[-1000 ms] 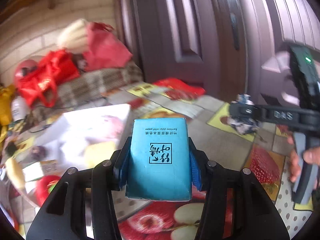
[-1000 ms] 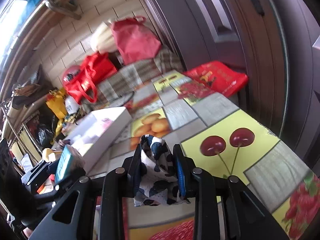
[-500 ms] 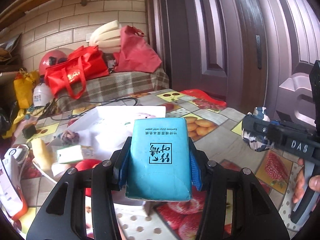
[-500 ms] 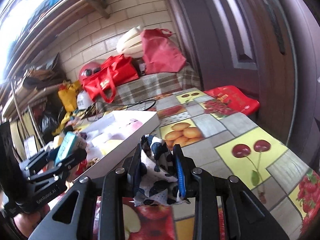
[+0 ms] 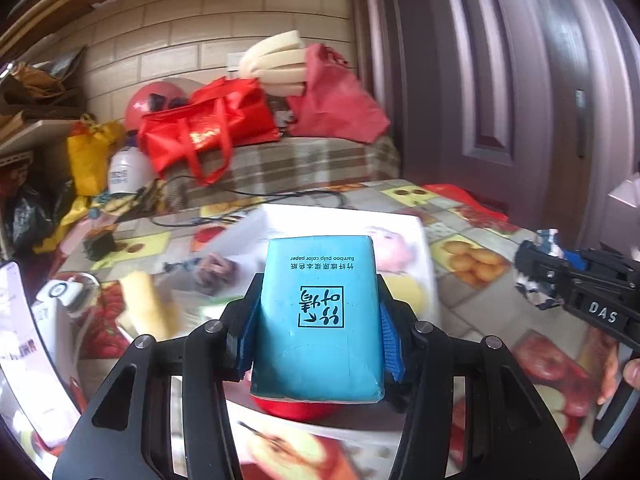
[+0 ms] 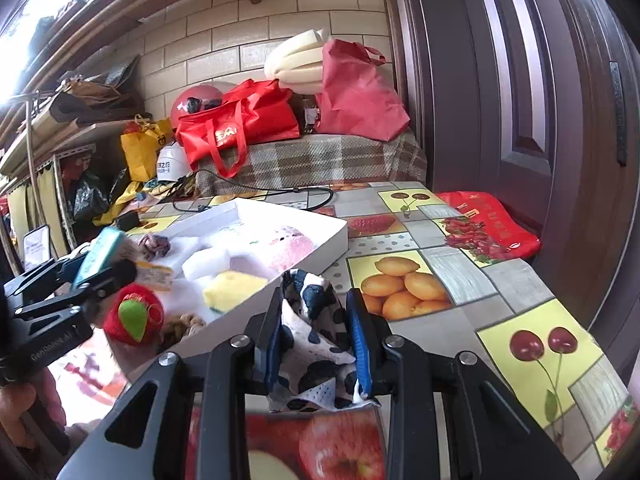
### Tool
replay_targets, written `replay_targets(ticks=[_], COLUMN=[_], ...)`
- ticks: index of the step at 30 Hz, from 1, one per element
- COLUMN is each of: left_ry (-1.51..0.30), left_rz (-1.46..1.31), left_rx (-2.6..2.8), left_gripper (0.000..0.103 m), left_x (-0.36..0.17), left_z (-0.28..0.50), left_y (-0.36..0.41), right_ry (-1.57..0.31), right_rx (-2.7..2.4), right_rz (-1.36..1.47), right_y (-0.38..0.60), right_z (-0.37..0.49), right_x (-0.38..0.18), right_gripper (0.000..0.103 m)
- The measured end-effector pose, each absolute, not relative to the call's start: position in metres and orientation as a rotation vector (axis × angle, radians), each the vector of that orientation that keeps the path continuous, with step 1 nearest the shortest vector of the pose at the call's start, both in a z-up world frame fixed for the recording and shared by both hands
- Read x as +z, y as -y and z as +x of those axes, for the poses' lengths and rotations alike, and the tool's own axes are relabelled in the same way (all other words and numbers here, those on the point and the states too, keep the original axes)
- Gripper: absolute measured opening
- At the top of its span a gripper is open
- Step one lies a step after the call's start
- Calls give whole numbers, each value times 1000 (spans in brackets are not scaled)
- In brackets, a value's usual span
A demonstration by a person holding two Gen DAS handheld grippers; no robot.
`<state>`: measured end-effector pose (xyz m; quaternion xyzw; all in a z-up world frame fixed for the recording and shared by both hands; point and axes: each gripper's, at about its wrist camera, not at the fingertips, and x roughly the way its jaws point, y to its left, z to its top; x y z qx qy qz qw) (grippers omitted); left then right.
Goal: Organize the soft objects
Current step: 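Lower the tissue pack into the tray with the left tool while the right tool drops the cow plush there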
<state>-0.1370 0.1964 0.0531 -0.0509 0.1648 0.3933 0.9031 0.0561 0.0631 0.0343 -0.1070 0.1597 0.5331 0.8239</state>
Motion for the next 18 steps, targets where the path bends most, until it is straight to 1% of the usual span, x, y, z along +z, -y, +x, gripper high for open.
replay_targets(ticks=[7,18], left_ry=[-327,-305], left_rz=[-156,-115], left_rx=[870,924], left_gripper=[50,50], left_x=[51,53], left_z=[-146,-137], left_y=[-237,-271], right_ry=[-326,-278], right_rx=[1149,1184], right_rz=[-223,-246], right_y=[-93,-148], right_z=[53,47], right_x=[36,39], right_gripper=[29,29])
